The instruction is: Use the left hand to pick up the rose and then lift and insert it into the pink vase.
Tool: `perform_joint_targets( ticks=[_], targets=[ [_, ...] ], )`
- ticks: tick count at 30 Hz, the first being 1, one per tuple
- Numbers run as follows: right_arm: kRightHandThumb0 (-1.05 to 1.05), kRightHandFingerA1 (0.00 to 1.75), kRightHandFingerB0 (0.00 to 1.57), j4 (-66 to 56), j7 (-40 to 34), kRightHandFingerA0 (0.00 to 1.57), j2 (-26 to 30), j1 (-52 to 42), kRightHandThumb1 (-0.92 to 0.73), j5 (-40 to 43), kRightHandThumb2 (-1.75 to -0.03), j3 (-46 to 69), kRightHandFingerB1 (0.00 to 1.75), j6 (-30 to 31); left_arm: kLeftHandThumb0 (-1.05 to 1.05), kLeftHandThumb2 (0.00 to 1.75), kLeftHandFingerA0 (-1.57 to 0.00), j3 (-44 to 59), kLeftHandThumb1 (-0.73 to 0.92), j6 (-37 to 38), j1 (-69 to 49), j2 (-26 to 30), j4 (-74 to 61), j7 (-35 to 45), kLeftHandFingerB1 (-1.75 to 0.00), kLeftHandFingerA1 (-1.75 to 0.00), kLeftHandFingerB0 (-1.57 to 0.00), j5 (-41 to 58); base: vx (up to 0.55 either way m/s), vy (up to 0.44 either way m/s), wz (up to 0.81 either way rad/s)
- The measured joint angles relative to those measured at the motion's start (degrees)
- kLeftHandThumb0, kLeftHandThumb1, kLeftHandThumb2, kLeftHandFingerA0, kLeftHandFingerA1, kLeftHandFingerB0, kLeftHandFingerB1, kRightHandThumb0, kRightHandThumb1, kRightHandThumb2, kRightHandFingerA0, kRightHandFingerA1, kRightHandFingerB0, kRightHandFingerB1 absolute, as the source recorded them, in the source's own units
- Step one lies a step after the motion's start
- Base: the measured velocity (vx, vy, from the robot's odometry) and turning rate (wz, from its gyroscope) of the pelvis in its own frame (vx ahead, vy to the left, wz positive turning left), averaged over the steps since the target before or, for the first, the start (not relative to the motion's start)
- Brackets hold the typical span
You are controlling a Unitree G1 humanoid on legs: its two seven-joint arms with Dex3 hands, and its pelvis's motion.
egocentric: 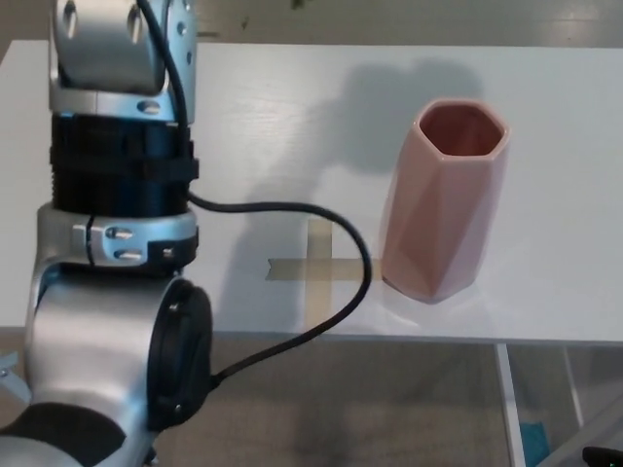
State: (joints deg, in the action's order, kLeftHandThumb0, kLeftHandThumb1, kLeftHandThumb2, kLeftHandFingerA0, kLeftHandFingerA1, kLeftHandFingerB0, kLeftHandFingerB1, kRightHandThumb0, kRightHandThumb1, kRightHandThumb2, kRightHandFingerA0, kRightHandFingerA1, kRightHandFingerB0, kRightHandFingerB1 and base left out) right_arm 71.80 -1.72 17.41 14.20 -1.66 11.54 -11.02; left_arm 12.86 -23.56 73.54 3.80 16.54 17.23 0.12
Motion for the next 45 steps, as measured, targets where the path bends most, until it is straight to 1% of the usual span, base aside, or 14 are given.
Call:
perform_joint_targets(
  ticks=[3, 10, 11, 12, 13, 18, 19, 21, 23, 27, 35, 36, 43, 45],
  targets=[
    [-0.34, 0.48, 0.57, 0.0, 0.0, 0.67, 0.0, 0.0, -0.6, 0.0, -0.57, 0.0, 0.43, 0.0, -0.17, 0.71, -0.88, 1.0, 0.84, -2.8, 1.4, -1.0, 0.0, 0.0, -0.82, -1.55, -0.82, 1.7, 0.0, 0.0, 0.0],
    [-0.34, 0.48, 0.56, 0.0, 0.0, 0.67, 0.0, 0.1, -0.6, 0.0, -0.57, 0.0, 0.43, 0.0, -0.17, 0.72, -0.89, 2.1, 0.83, -9.3, 3.3, -3.8, -3.0, -0.2, -0.91, -1.55, -0.82, 5.6, 0.0, 0.0, 0.0],
    [-0.34, 0.48, 0.56, 0.0, 0.0, 0.67, 0.0, 0.1, -0.6, 0.0, -0.57, -0.1, 0.43, 0.0, -0.17, 0.72, -0.89, 2.1, 0.83, -10.6, 3.4, -4.5, -4.0, -0.3, -0.91, -1.55, -0.82, 6.3, 0.0, 0.0, 0.0],
    [-0.34, 0.48, 0.56, 0.0, 0.0, 0.66, 0.0, 0.1, -0.6, 0.0, -0.58, -0.1, 0.43, 0.0, -0.16, 0.65, -0.93, 2.1, 0.82, -11.5, 3.4, -4.9, -4.7, -0.3, -0.84, -1.48, -0.82, 6.9, 0.0, 0.0, 0.0],
    [-0.34, 0.48, 0.56, 0.0, 0.0, 0.67, 0.0, 0.1, -0.6, 0.0, -0.57, -0.1, 0.43, 0.0, -0.16, 0.71, -0.87, 2.1, 0.84, -12.7, 3.5, -5.5, -5.6, -0.4, -0.91, -1.55, -0.8, 7.6, 0.0, 0.0, 0.0],
    [-0.34, 0.48, 0.56, 0.0, 0.0, 0.67, 0.0, 0.1, -0.6, 0.0, -0.57, -0.1, 0.43, 0.2, -0.16, 0.71, -0.86, 2.5, 0.84, -17.6, 4.8, -7.6, -8.4, -1.0, -0.9, -1.56, -0.8, 11.0, 0.0, 0.0, 0.0],
    [-0.34, 0.48, 0.56, 0.0, 0.0, 0.67, 0.0, 0.1, -0.6, 0.0, -0.57, -0.1, 0.43, 0.3, -0.15, 0.65, -0.89, 2.6, 0.86, -18.5, 5.2, -7.9, -8.9, -1.2, -0.88, -1.54, -0.79, 11.7, 0.0, 0.0, 0.0],
    [-0.34, 0.48, 0.56, 0.0, 0.0, 0.67, 0.0, 0.1, -0.6, 0.0, -0.57, -0.1, 0.43, 0.4, -0.16, 0.69, -0.87, 2.8, 0.84, -20.4, 5.7, -8.5, -9.7, -1.6, -0.88, -1.57, -0.78, 13.1, 0.0, 0.0, 0.0],
    [-0.34, 0.48, 0.57, 0.0, 0.0, 0.67, 0.0, 0.1, -0.6, 0.0, -0.57, -0.1, 0.43, 0.5, -0.16, 0.65, -0.88, 3.2, 0.86, -22.4, 6.0, -9.3, -10.6, -2.2, -0.87, -1.55, -0.79, 14.6, 0.0, 0.0, 0.0],
    [-0.34, 0.48, 0.57, 0.0, 0.0, 0.67, 0.0, 0.1, -0.6, 0.0, -0.57, -0.2, 0.43, 0.7, -0.16, 0.65, -0.88, 4.1, 0.86, -25.8, 6.3, -10.2, -11.8, -3.9, -0.87, -1.55, -0.79, 17.1, 0.0, 0.0, 0.0],
    [-0.34, 0.48, 0.57, 0.0, 0.0, 0.67, 0.0, 0.1, -0.6, 0.0, -0.57, -0.3, 0.43, 1.0, -0.16, 0.65, -0.89, 3.7, 0.86, -29.6, 6.4, -10.9, -13.4, -6.6, -0.81, -1.55, -0.81, 20.1, 0.0, 0.0, 0.0],
    [-0.34, 0.48, 0.57, 0.0, 0.0, 0.67, 0.0, 0.1, -0.6, 0.0, -0.57, -0.3, 0.43, 1.0, -0.16, 0.69, -0.88, 3.5, 0.83, -29.8, 6.3, -10.8, -13.5, -6.8, -0.82, -1.57, -0.81, 20.4, 0.0, 0.0, 0.0],
    [-0.34, 0.48, 0.56, 0.0, 0.0, 0.67, 0.0, 0.1, -0.6, 0.1, -0.57, -0.3, 0.43, 1.0, -0.15, 0.67, -0.9, 0.8, 0.85, -29.8, 4.0, -10.1, -13.6, -7.0, -0.86, -1.56, -0.81, 21.3, 0.0, 0.0, 0.0],
    [-0.34, 0.48, 0.56, 0.0, 0.0, 0.67, 0.0, 0.1, -0.6, 0.0, -0.57, -0.3, 0.43, 1.0, -0.17, 0.73, -0.89, 0.1, 0.83, -29.8, 3.3, -9.8, -13.8, -7.0, -0.89, -1.56, -0.84, 21.4, 0.0, 0.0, 0.0]
  ],
)
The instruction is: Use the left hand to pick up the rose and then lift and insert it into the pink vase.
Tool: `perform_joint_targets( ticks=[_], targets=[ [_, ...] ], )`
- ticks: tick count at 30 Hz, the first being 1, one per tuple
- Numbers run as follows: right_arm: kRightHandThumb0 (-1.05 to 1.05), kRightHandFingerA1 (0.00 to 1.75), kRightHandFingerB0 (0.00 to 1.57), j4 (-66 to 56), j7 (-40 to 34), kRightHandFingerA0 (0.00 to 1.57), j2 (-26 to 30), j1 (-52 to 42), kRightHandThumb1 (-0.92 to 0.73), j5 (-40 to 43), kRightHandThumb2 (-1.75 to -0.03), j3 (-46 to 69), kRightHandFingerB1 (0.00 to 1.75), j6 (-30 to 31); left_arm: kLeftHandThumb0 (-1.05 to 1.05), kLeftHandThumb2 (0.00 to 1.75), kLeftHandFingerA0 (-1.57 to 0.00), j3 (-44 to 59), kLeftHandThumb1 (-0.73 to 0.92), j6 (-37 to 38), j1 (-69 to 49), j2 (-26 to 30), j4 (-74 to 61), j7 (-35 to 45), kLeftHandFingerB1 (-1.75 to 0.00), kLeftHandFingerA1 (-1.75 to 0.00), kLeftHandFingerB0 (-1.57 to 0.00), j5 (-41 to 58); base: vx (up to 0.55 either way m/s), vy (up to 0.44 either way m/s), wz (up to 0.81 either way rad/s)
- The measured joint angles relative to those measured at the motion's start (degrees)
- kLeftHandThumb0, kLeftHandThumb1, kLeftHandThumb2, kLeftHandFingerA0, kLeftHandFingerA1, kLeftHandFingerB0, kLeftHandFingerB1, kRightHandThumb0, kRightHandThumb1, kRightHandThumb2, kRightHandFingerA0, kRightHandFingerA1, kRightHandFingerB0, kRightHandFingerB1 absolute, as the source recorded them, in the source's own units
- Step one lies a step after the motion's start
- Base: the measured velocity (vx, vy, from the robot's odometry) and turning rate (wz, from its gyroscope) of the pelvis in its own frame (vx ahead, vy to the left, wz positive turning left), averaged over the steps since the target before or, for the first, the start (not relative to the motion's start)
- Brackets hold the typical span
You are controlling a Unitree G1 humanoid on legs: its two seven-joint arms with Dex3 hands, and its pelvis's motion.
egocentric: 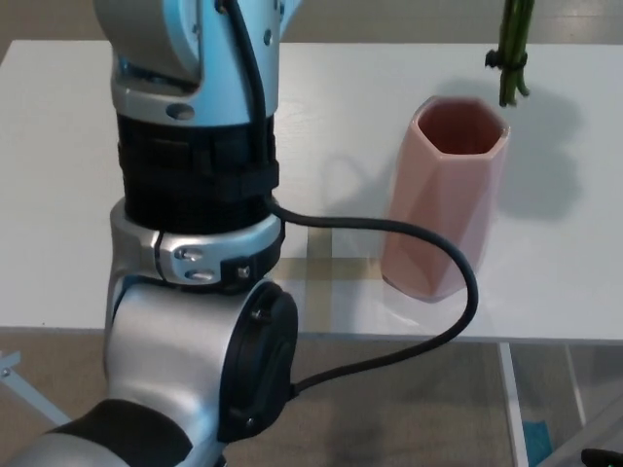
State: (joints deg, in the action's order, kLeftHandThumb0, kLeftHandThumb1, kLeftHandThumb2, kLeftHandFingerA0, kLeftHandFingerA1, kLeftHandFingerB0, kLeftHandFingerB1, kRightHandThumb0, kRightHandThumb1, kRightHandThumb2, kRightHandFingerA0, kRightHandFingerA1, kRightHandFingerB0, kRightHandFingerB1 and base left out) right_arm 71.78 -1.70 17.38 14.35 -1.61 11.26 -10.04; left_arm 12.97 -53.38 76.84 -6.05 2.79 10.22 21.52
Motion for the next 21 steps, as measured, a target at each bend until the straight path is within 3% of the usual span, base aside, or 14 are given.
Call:
perform_joint_targets(
  ticks=[21],
  targets=[
    [-0.34, 0.48, 0.57, -0.2, 0.1, 0.67, 0.0, 0.0, -0.6, 0.0, -0.57, -0.7, 0.43, 0.0, -0.14, 0.71, -0.87, -1.4, 0.85, 0.2, -0.8, 1.0, 2.9, -0.9, -0.93, -1.57, -0.79, 0.0, 0.0, 0.0, 0.0]
  ],
)
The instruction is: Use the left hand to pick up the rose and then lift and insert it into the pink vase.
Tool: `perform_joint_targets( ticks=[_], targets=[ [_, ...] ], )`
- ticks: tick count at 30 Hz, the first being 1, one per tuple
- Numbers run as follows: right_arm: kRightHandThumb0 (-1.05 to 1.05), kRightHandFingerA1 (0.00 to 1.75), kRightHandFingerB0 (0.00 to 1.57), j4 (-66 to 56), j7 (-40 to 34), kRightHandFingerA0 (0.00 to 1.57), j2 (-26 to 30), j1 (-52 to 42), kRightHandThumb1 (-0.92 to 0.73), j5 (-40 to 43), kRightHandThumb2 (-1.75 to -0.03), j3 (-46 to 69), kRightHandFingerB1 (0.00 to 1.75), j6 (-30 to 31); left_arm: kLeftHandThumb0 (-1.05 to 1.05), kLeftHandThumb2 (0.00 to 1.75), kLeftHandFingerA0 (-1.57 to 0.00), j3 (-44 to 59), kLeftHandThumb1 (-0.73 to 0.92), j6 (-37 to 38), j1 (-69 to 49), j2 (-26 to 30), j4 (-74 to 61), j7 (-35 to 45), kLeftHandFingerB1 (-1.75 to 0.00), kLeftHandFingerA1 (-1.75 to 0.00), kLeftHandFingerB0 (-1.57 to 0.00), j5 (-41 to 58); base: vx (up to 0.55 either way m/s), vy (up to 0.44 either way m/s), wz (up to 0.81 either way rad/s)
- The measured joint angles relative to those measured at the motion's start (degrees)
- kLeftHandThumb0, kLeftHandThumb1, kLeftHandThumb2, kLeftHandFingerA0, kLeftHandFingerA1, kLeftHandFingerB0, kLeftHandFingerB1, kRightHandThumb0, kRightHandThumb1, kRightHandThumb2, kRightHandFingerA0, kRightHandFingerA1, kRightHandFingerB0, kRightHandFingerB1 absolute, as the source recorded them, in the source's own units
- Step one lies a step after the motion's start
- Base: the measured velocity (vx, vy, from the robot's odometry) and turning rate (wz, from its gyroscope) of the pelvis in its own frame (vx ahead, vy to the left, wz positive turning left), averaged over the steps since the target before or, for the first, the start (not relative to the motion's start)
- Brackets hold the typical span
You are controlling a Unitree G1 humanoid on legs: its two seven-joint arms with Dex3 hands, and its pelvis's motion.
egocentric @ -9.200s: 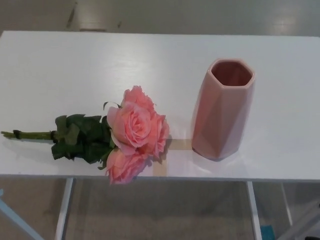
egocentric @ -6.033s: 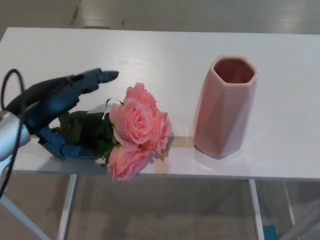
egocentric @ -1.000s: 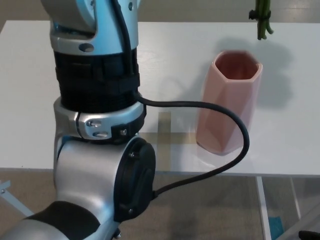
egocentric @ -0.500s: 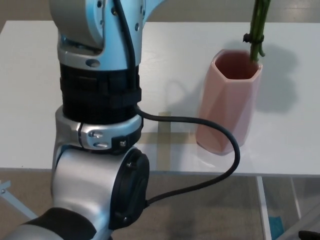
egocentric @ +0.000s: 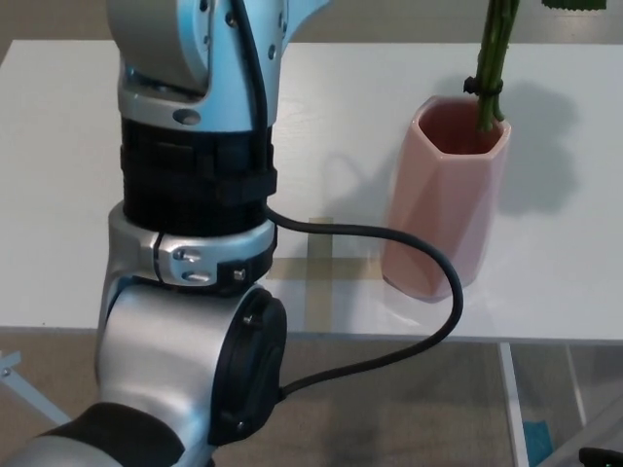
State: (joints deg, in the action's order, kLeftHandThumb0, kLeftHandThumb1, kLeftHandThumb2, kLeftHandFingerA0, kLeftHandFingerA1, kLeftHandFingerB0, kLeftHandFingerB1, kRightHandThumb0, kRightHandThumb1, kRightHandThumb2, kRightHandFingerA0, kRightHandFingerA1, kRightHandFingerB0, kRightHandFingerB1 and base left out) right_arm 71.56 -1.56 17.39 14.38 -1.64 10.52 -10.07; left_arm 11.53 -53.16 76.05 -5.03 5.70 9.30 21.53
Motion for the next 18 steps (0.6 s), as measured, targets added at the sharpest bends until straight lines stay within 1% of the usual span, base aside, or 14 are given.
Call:
perform_joint_targets(
  ticks=[13, 18],
  targets=[
    [-0.34, 0.48, 0.57, 0.0, 0.1, 0.67, 0.0, 0.2, -0.6, 0.0, -0.57, -0.2, 0.43, 0.0, -0.15, 0.71, -0.88, -1.0, 0.85, 1.0, -0.8, -0.3, 0.7, -0.3, -0.92, -1.55, -0.79, 0.0, 0.0, 0.0, 0.0],
    [-0.34, 0.48, 0.57, 0.0, 0.3, 0.66, 0.0, 0.2, -0.6, 0.1, -0.58, -0.2, 0.43, 0.0, -0.16, 0.71, -0.86, -2.6, 0.83, 1.6, -3.1, -0.3, 0.5, -0.3, -0.91, -1.55, -0.79, -0.1, 0.0, 0.0, 0.0]
  ],
)
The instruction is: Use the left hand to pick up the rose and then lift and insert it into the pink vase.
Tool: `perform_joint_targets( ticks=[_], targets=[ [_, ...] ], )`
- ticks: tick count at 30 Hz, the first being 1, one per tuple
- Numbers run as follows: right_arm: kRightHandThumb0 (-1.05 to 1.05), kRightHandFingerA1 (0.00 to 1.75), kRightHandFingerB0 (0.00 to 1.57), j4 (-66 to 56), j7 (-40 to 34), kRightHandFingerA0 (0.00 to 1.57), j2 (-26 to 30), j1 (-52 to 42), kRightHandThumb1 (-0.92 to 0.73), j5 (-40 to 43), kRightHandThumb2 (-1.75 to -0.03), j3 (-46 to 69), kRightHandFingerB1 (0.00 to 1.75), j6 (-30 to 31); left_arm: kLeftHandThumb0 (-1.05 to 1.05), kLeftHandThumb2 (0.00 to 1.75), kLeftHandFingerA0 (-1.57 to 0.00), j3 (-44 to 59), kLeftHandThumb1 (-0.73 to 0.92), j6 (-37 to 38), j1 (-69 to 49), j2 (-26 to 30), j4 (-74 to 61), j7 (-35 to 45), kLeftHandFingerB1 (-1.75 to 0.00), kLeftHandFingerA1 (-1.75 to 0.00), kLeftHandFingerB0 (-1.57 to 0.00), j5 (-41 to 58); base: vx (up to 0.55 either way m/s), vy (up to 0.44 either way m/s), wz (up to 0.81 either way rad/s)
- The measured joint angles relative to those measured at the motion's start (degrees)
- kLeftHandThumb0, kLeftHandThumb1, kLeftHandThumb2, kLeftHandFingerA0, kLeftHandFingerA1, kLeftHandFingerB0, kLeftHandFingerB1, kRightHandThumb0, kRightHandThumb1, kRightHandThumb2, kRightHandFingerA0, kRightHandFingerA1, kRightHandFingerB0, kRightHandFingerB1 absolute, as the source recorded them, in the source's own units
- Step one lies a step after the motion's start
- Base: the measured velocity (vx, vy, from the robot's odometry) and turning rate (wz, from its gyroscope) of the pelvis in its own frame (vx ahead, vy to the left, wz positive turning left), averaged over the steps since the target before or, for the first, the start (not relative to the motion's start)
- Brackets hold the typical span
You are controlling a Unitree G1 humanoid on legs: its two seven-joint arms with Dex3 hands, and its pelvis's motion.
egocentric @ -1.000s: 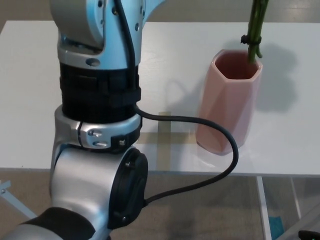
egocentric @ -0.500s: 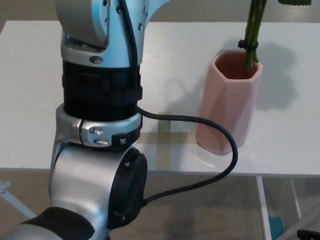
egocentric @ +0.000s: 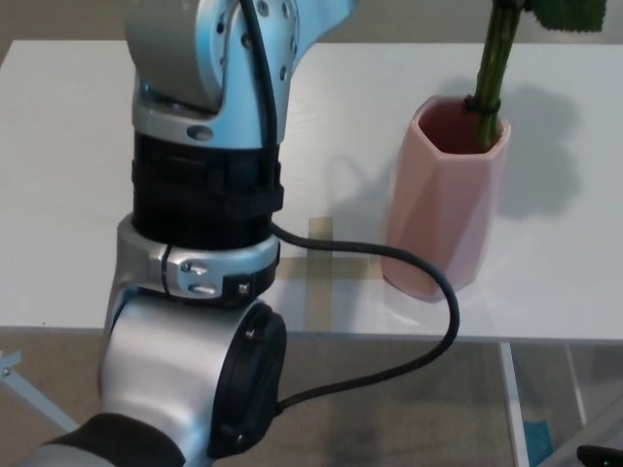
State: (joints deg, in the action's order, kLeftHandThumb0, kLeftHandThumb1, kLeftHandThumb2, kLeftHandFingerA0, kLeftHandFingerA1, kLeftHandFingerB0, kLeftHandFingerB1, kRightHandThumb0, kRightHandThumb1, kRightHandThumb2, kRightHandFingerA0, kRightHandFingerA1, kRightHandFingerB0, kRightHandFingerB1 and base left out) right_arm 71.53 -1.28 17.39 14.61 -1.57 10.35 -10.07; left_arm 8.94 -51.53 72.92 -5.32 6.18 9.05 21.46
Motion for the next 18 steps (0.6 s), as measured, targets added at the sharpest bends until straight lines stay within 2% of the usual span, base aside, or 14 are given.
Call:
perform_joint_targets(
  ticks=[13, 17, 18],
  targets=[
    [-0.33, 0.48, 0.57, 0.0, 0.1, 0.66, 0.0, 0.0, -0.6, 0.0, -0.57, 0.0, 0.43, 0.0, -0.15, 0.69, -0.83, -2.5, 0.83, 2.5, -1.5, 1.9, 1.6, 0.3, -0.87, -1.55, -0.77, -0.2, 0.0, 0.0, 0.0],
    [-0.33, 0.48, 0.57, 0.0, 0.2, 0.66, 0.0, 0.0, -0.6, 0.0, -0.58, 0.0, 0.43, 0.0, -0.15, 0.7, -0.84, -2.7, 0.83, 3.0, -1.5, 2.2, 2.0, 0.4, -0.86, -1.54, -0.77, -0.2, 0.0, 0.0, 0.0],
    [-0.33, 0.48, 0.57, 0.0, 0.2, 0.66, 0.0, 0.0, -0.6, 0.0, -0.58, 0.0, 0.43, 0.0, -0.15, 0.65, -0.88, -2.8, 0.85, 3.1, -1.5, 2.3, 2.2, 0.4, -0.87, -1.51, -0.78, -0.2, 0.0, 0.0, 0.0]
  ],
)
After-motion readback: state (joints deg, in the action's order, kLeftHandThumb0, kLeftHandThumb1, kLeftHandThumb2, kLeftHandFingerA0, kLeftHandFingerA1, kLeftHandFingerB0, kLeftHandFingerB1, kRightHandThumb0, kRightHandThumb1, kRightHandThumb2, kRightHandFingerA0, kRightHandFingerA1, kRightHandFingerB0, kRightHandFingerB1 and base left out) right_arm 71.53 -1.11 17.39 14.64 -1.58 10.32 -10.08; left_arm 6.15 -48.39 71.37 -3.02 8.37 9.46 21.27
